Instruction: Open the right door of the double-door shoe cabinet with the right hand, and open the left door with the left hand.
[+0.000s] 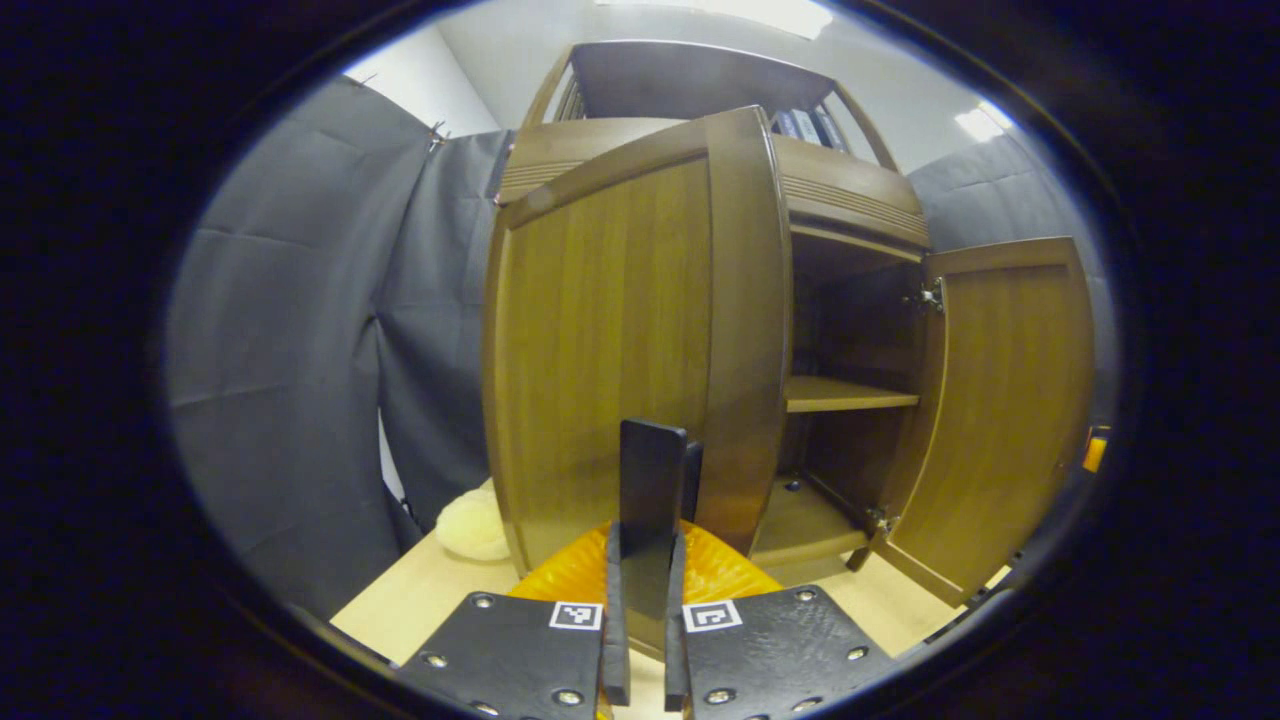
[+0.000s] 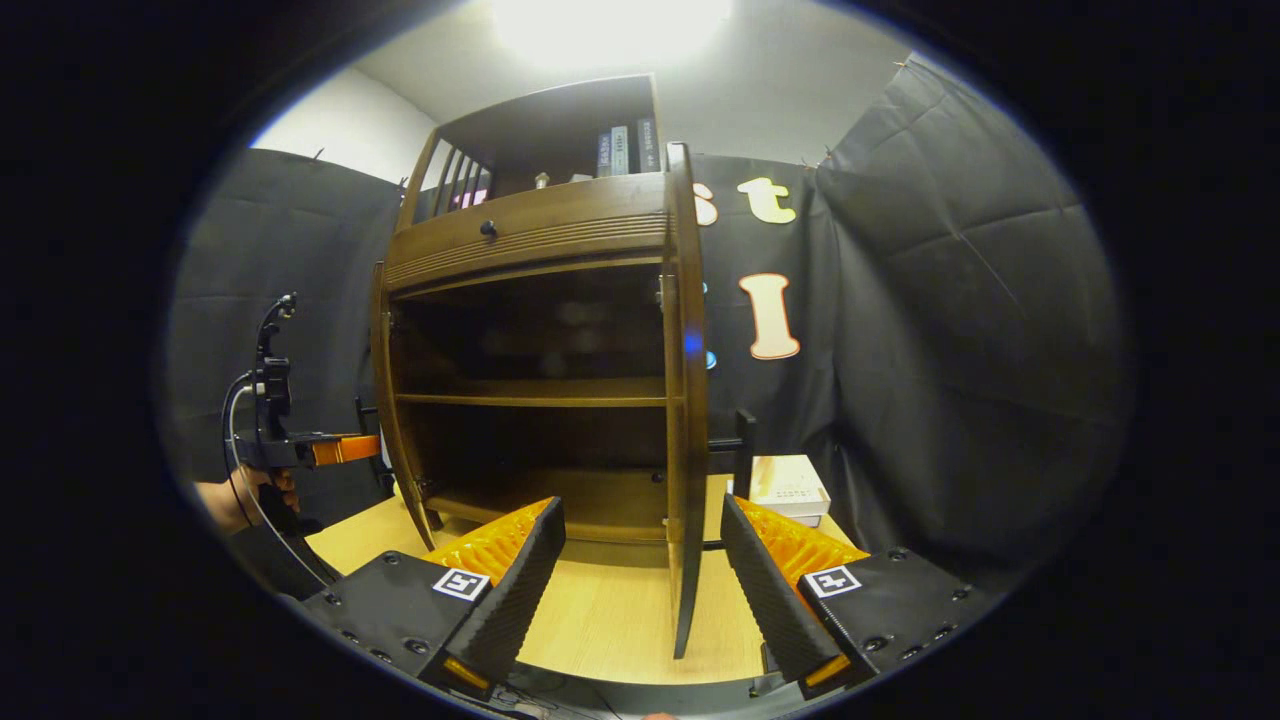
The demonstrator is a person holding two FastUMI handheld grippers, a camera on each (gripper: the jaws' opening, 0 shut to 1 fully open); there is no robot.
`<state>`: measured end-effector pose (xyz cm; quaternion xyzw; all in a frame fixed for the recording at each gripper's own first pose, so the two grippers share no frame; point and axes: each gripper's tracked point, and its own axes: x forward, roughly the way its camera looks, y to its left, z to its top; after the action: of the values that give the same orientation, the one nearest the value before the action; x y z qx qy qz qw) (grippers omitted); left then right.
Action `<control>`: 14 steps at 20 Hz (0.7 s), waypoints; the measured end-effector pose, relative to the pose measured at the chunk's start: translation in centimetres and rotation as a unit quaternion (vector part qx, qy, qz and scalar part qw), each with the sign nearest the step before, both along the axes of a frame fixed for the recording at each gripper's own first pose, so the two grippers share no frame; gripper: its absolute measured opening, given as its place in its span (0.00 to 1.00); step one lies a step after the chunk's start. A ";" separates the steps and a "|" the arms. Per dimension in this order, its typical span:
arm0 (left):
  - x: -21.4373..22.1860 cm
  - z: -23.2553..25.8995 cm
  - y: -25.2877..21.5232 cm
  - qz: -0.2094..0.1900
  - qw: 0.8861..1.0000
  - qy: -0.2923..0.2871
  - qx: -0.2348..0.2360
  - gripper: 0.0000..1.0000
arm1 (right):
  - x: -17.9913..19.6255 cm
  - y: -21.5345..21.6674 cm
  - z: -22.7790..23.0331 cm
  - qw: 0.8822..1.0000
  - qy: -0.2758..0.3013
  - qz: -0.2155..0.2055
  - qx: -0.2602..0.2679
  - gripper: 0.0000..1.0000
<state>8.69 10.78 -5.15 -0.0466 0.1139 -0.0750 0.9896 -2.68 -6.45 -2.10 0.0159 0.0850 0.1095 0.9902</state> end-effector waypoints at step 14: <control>-4.1 0.2 8.0 0.013 1.000 0.000 -0.002 0.16 | -0.3 4.1 0.0 1.000 0.006 0.020 0.015 0.98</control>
<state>4.56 18.83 -4.95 -0.0496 0.1130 -0.0623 0.9904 -3.02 -2.35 -2.09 0.0300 0.0894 0.1308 0.9869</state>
